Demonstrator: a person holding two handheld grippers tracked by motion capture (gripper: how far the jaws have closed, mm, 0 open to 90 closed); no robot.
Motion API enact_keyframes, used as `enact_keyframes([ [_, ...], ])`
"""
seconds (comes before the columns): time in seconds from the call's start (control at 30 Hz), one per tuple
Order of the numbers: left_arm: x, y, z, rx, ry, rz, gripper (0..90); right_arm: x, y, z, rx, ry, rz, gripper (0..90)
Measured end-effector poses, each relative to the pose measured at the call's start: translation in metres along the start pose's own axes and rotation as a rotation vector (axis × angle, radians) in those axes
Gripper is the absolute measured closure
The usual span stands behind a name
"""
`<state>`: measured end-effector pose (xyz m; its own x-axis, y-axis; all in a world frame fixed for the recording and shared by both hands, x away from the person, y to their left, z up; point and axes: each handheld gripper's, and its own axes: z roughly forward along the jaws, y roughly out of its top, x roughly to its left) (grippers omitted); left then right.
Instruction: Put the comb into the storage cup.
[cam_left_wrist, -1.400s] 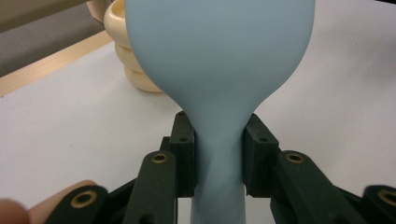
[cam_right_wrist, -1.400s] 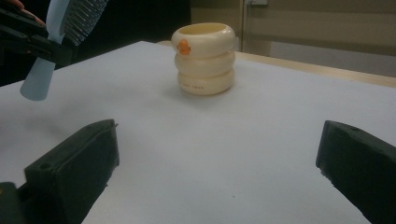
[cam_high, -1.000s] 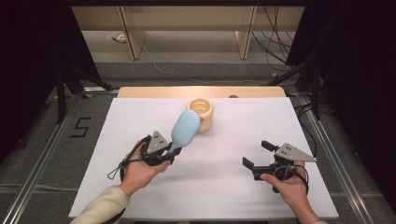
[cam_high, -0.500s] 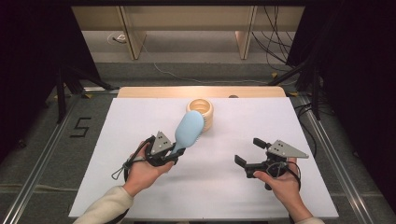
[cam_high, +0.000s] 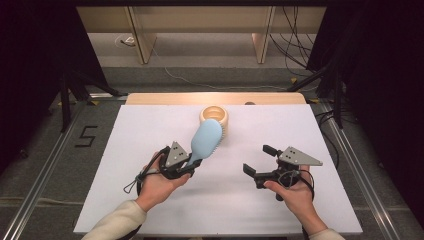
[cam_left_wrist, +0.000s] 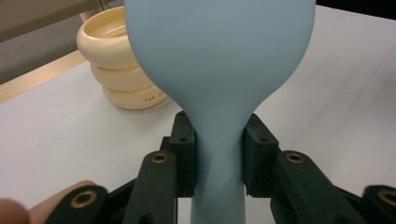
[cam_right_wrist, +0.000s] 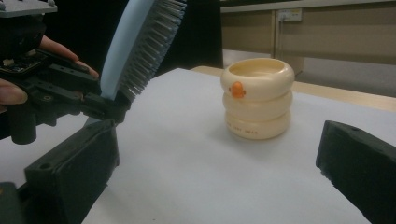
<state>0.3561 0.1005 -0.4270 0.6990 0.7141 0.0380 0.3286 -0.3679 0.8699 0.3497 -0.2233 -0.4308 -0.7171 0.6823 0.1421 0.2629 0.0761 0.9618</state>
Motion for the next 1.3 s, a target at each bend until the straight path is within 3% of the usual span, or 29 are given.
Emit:
enact_keyframes([
  [0.97, -0.021, 0.006, 0.012, -0.013, -0.009, 0.033, 69.3, 0.024, 0.02, 0.033, -0.027, 0.065, 0.005, 0.3],
  [1.3, -0.027, 0.007, 0.016, -0.016, -0.007, 0.043, 69.3, 0.026, 0.023, 0.041, -0.033, 0.064, 0.026, 0.3],
])
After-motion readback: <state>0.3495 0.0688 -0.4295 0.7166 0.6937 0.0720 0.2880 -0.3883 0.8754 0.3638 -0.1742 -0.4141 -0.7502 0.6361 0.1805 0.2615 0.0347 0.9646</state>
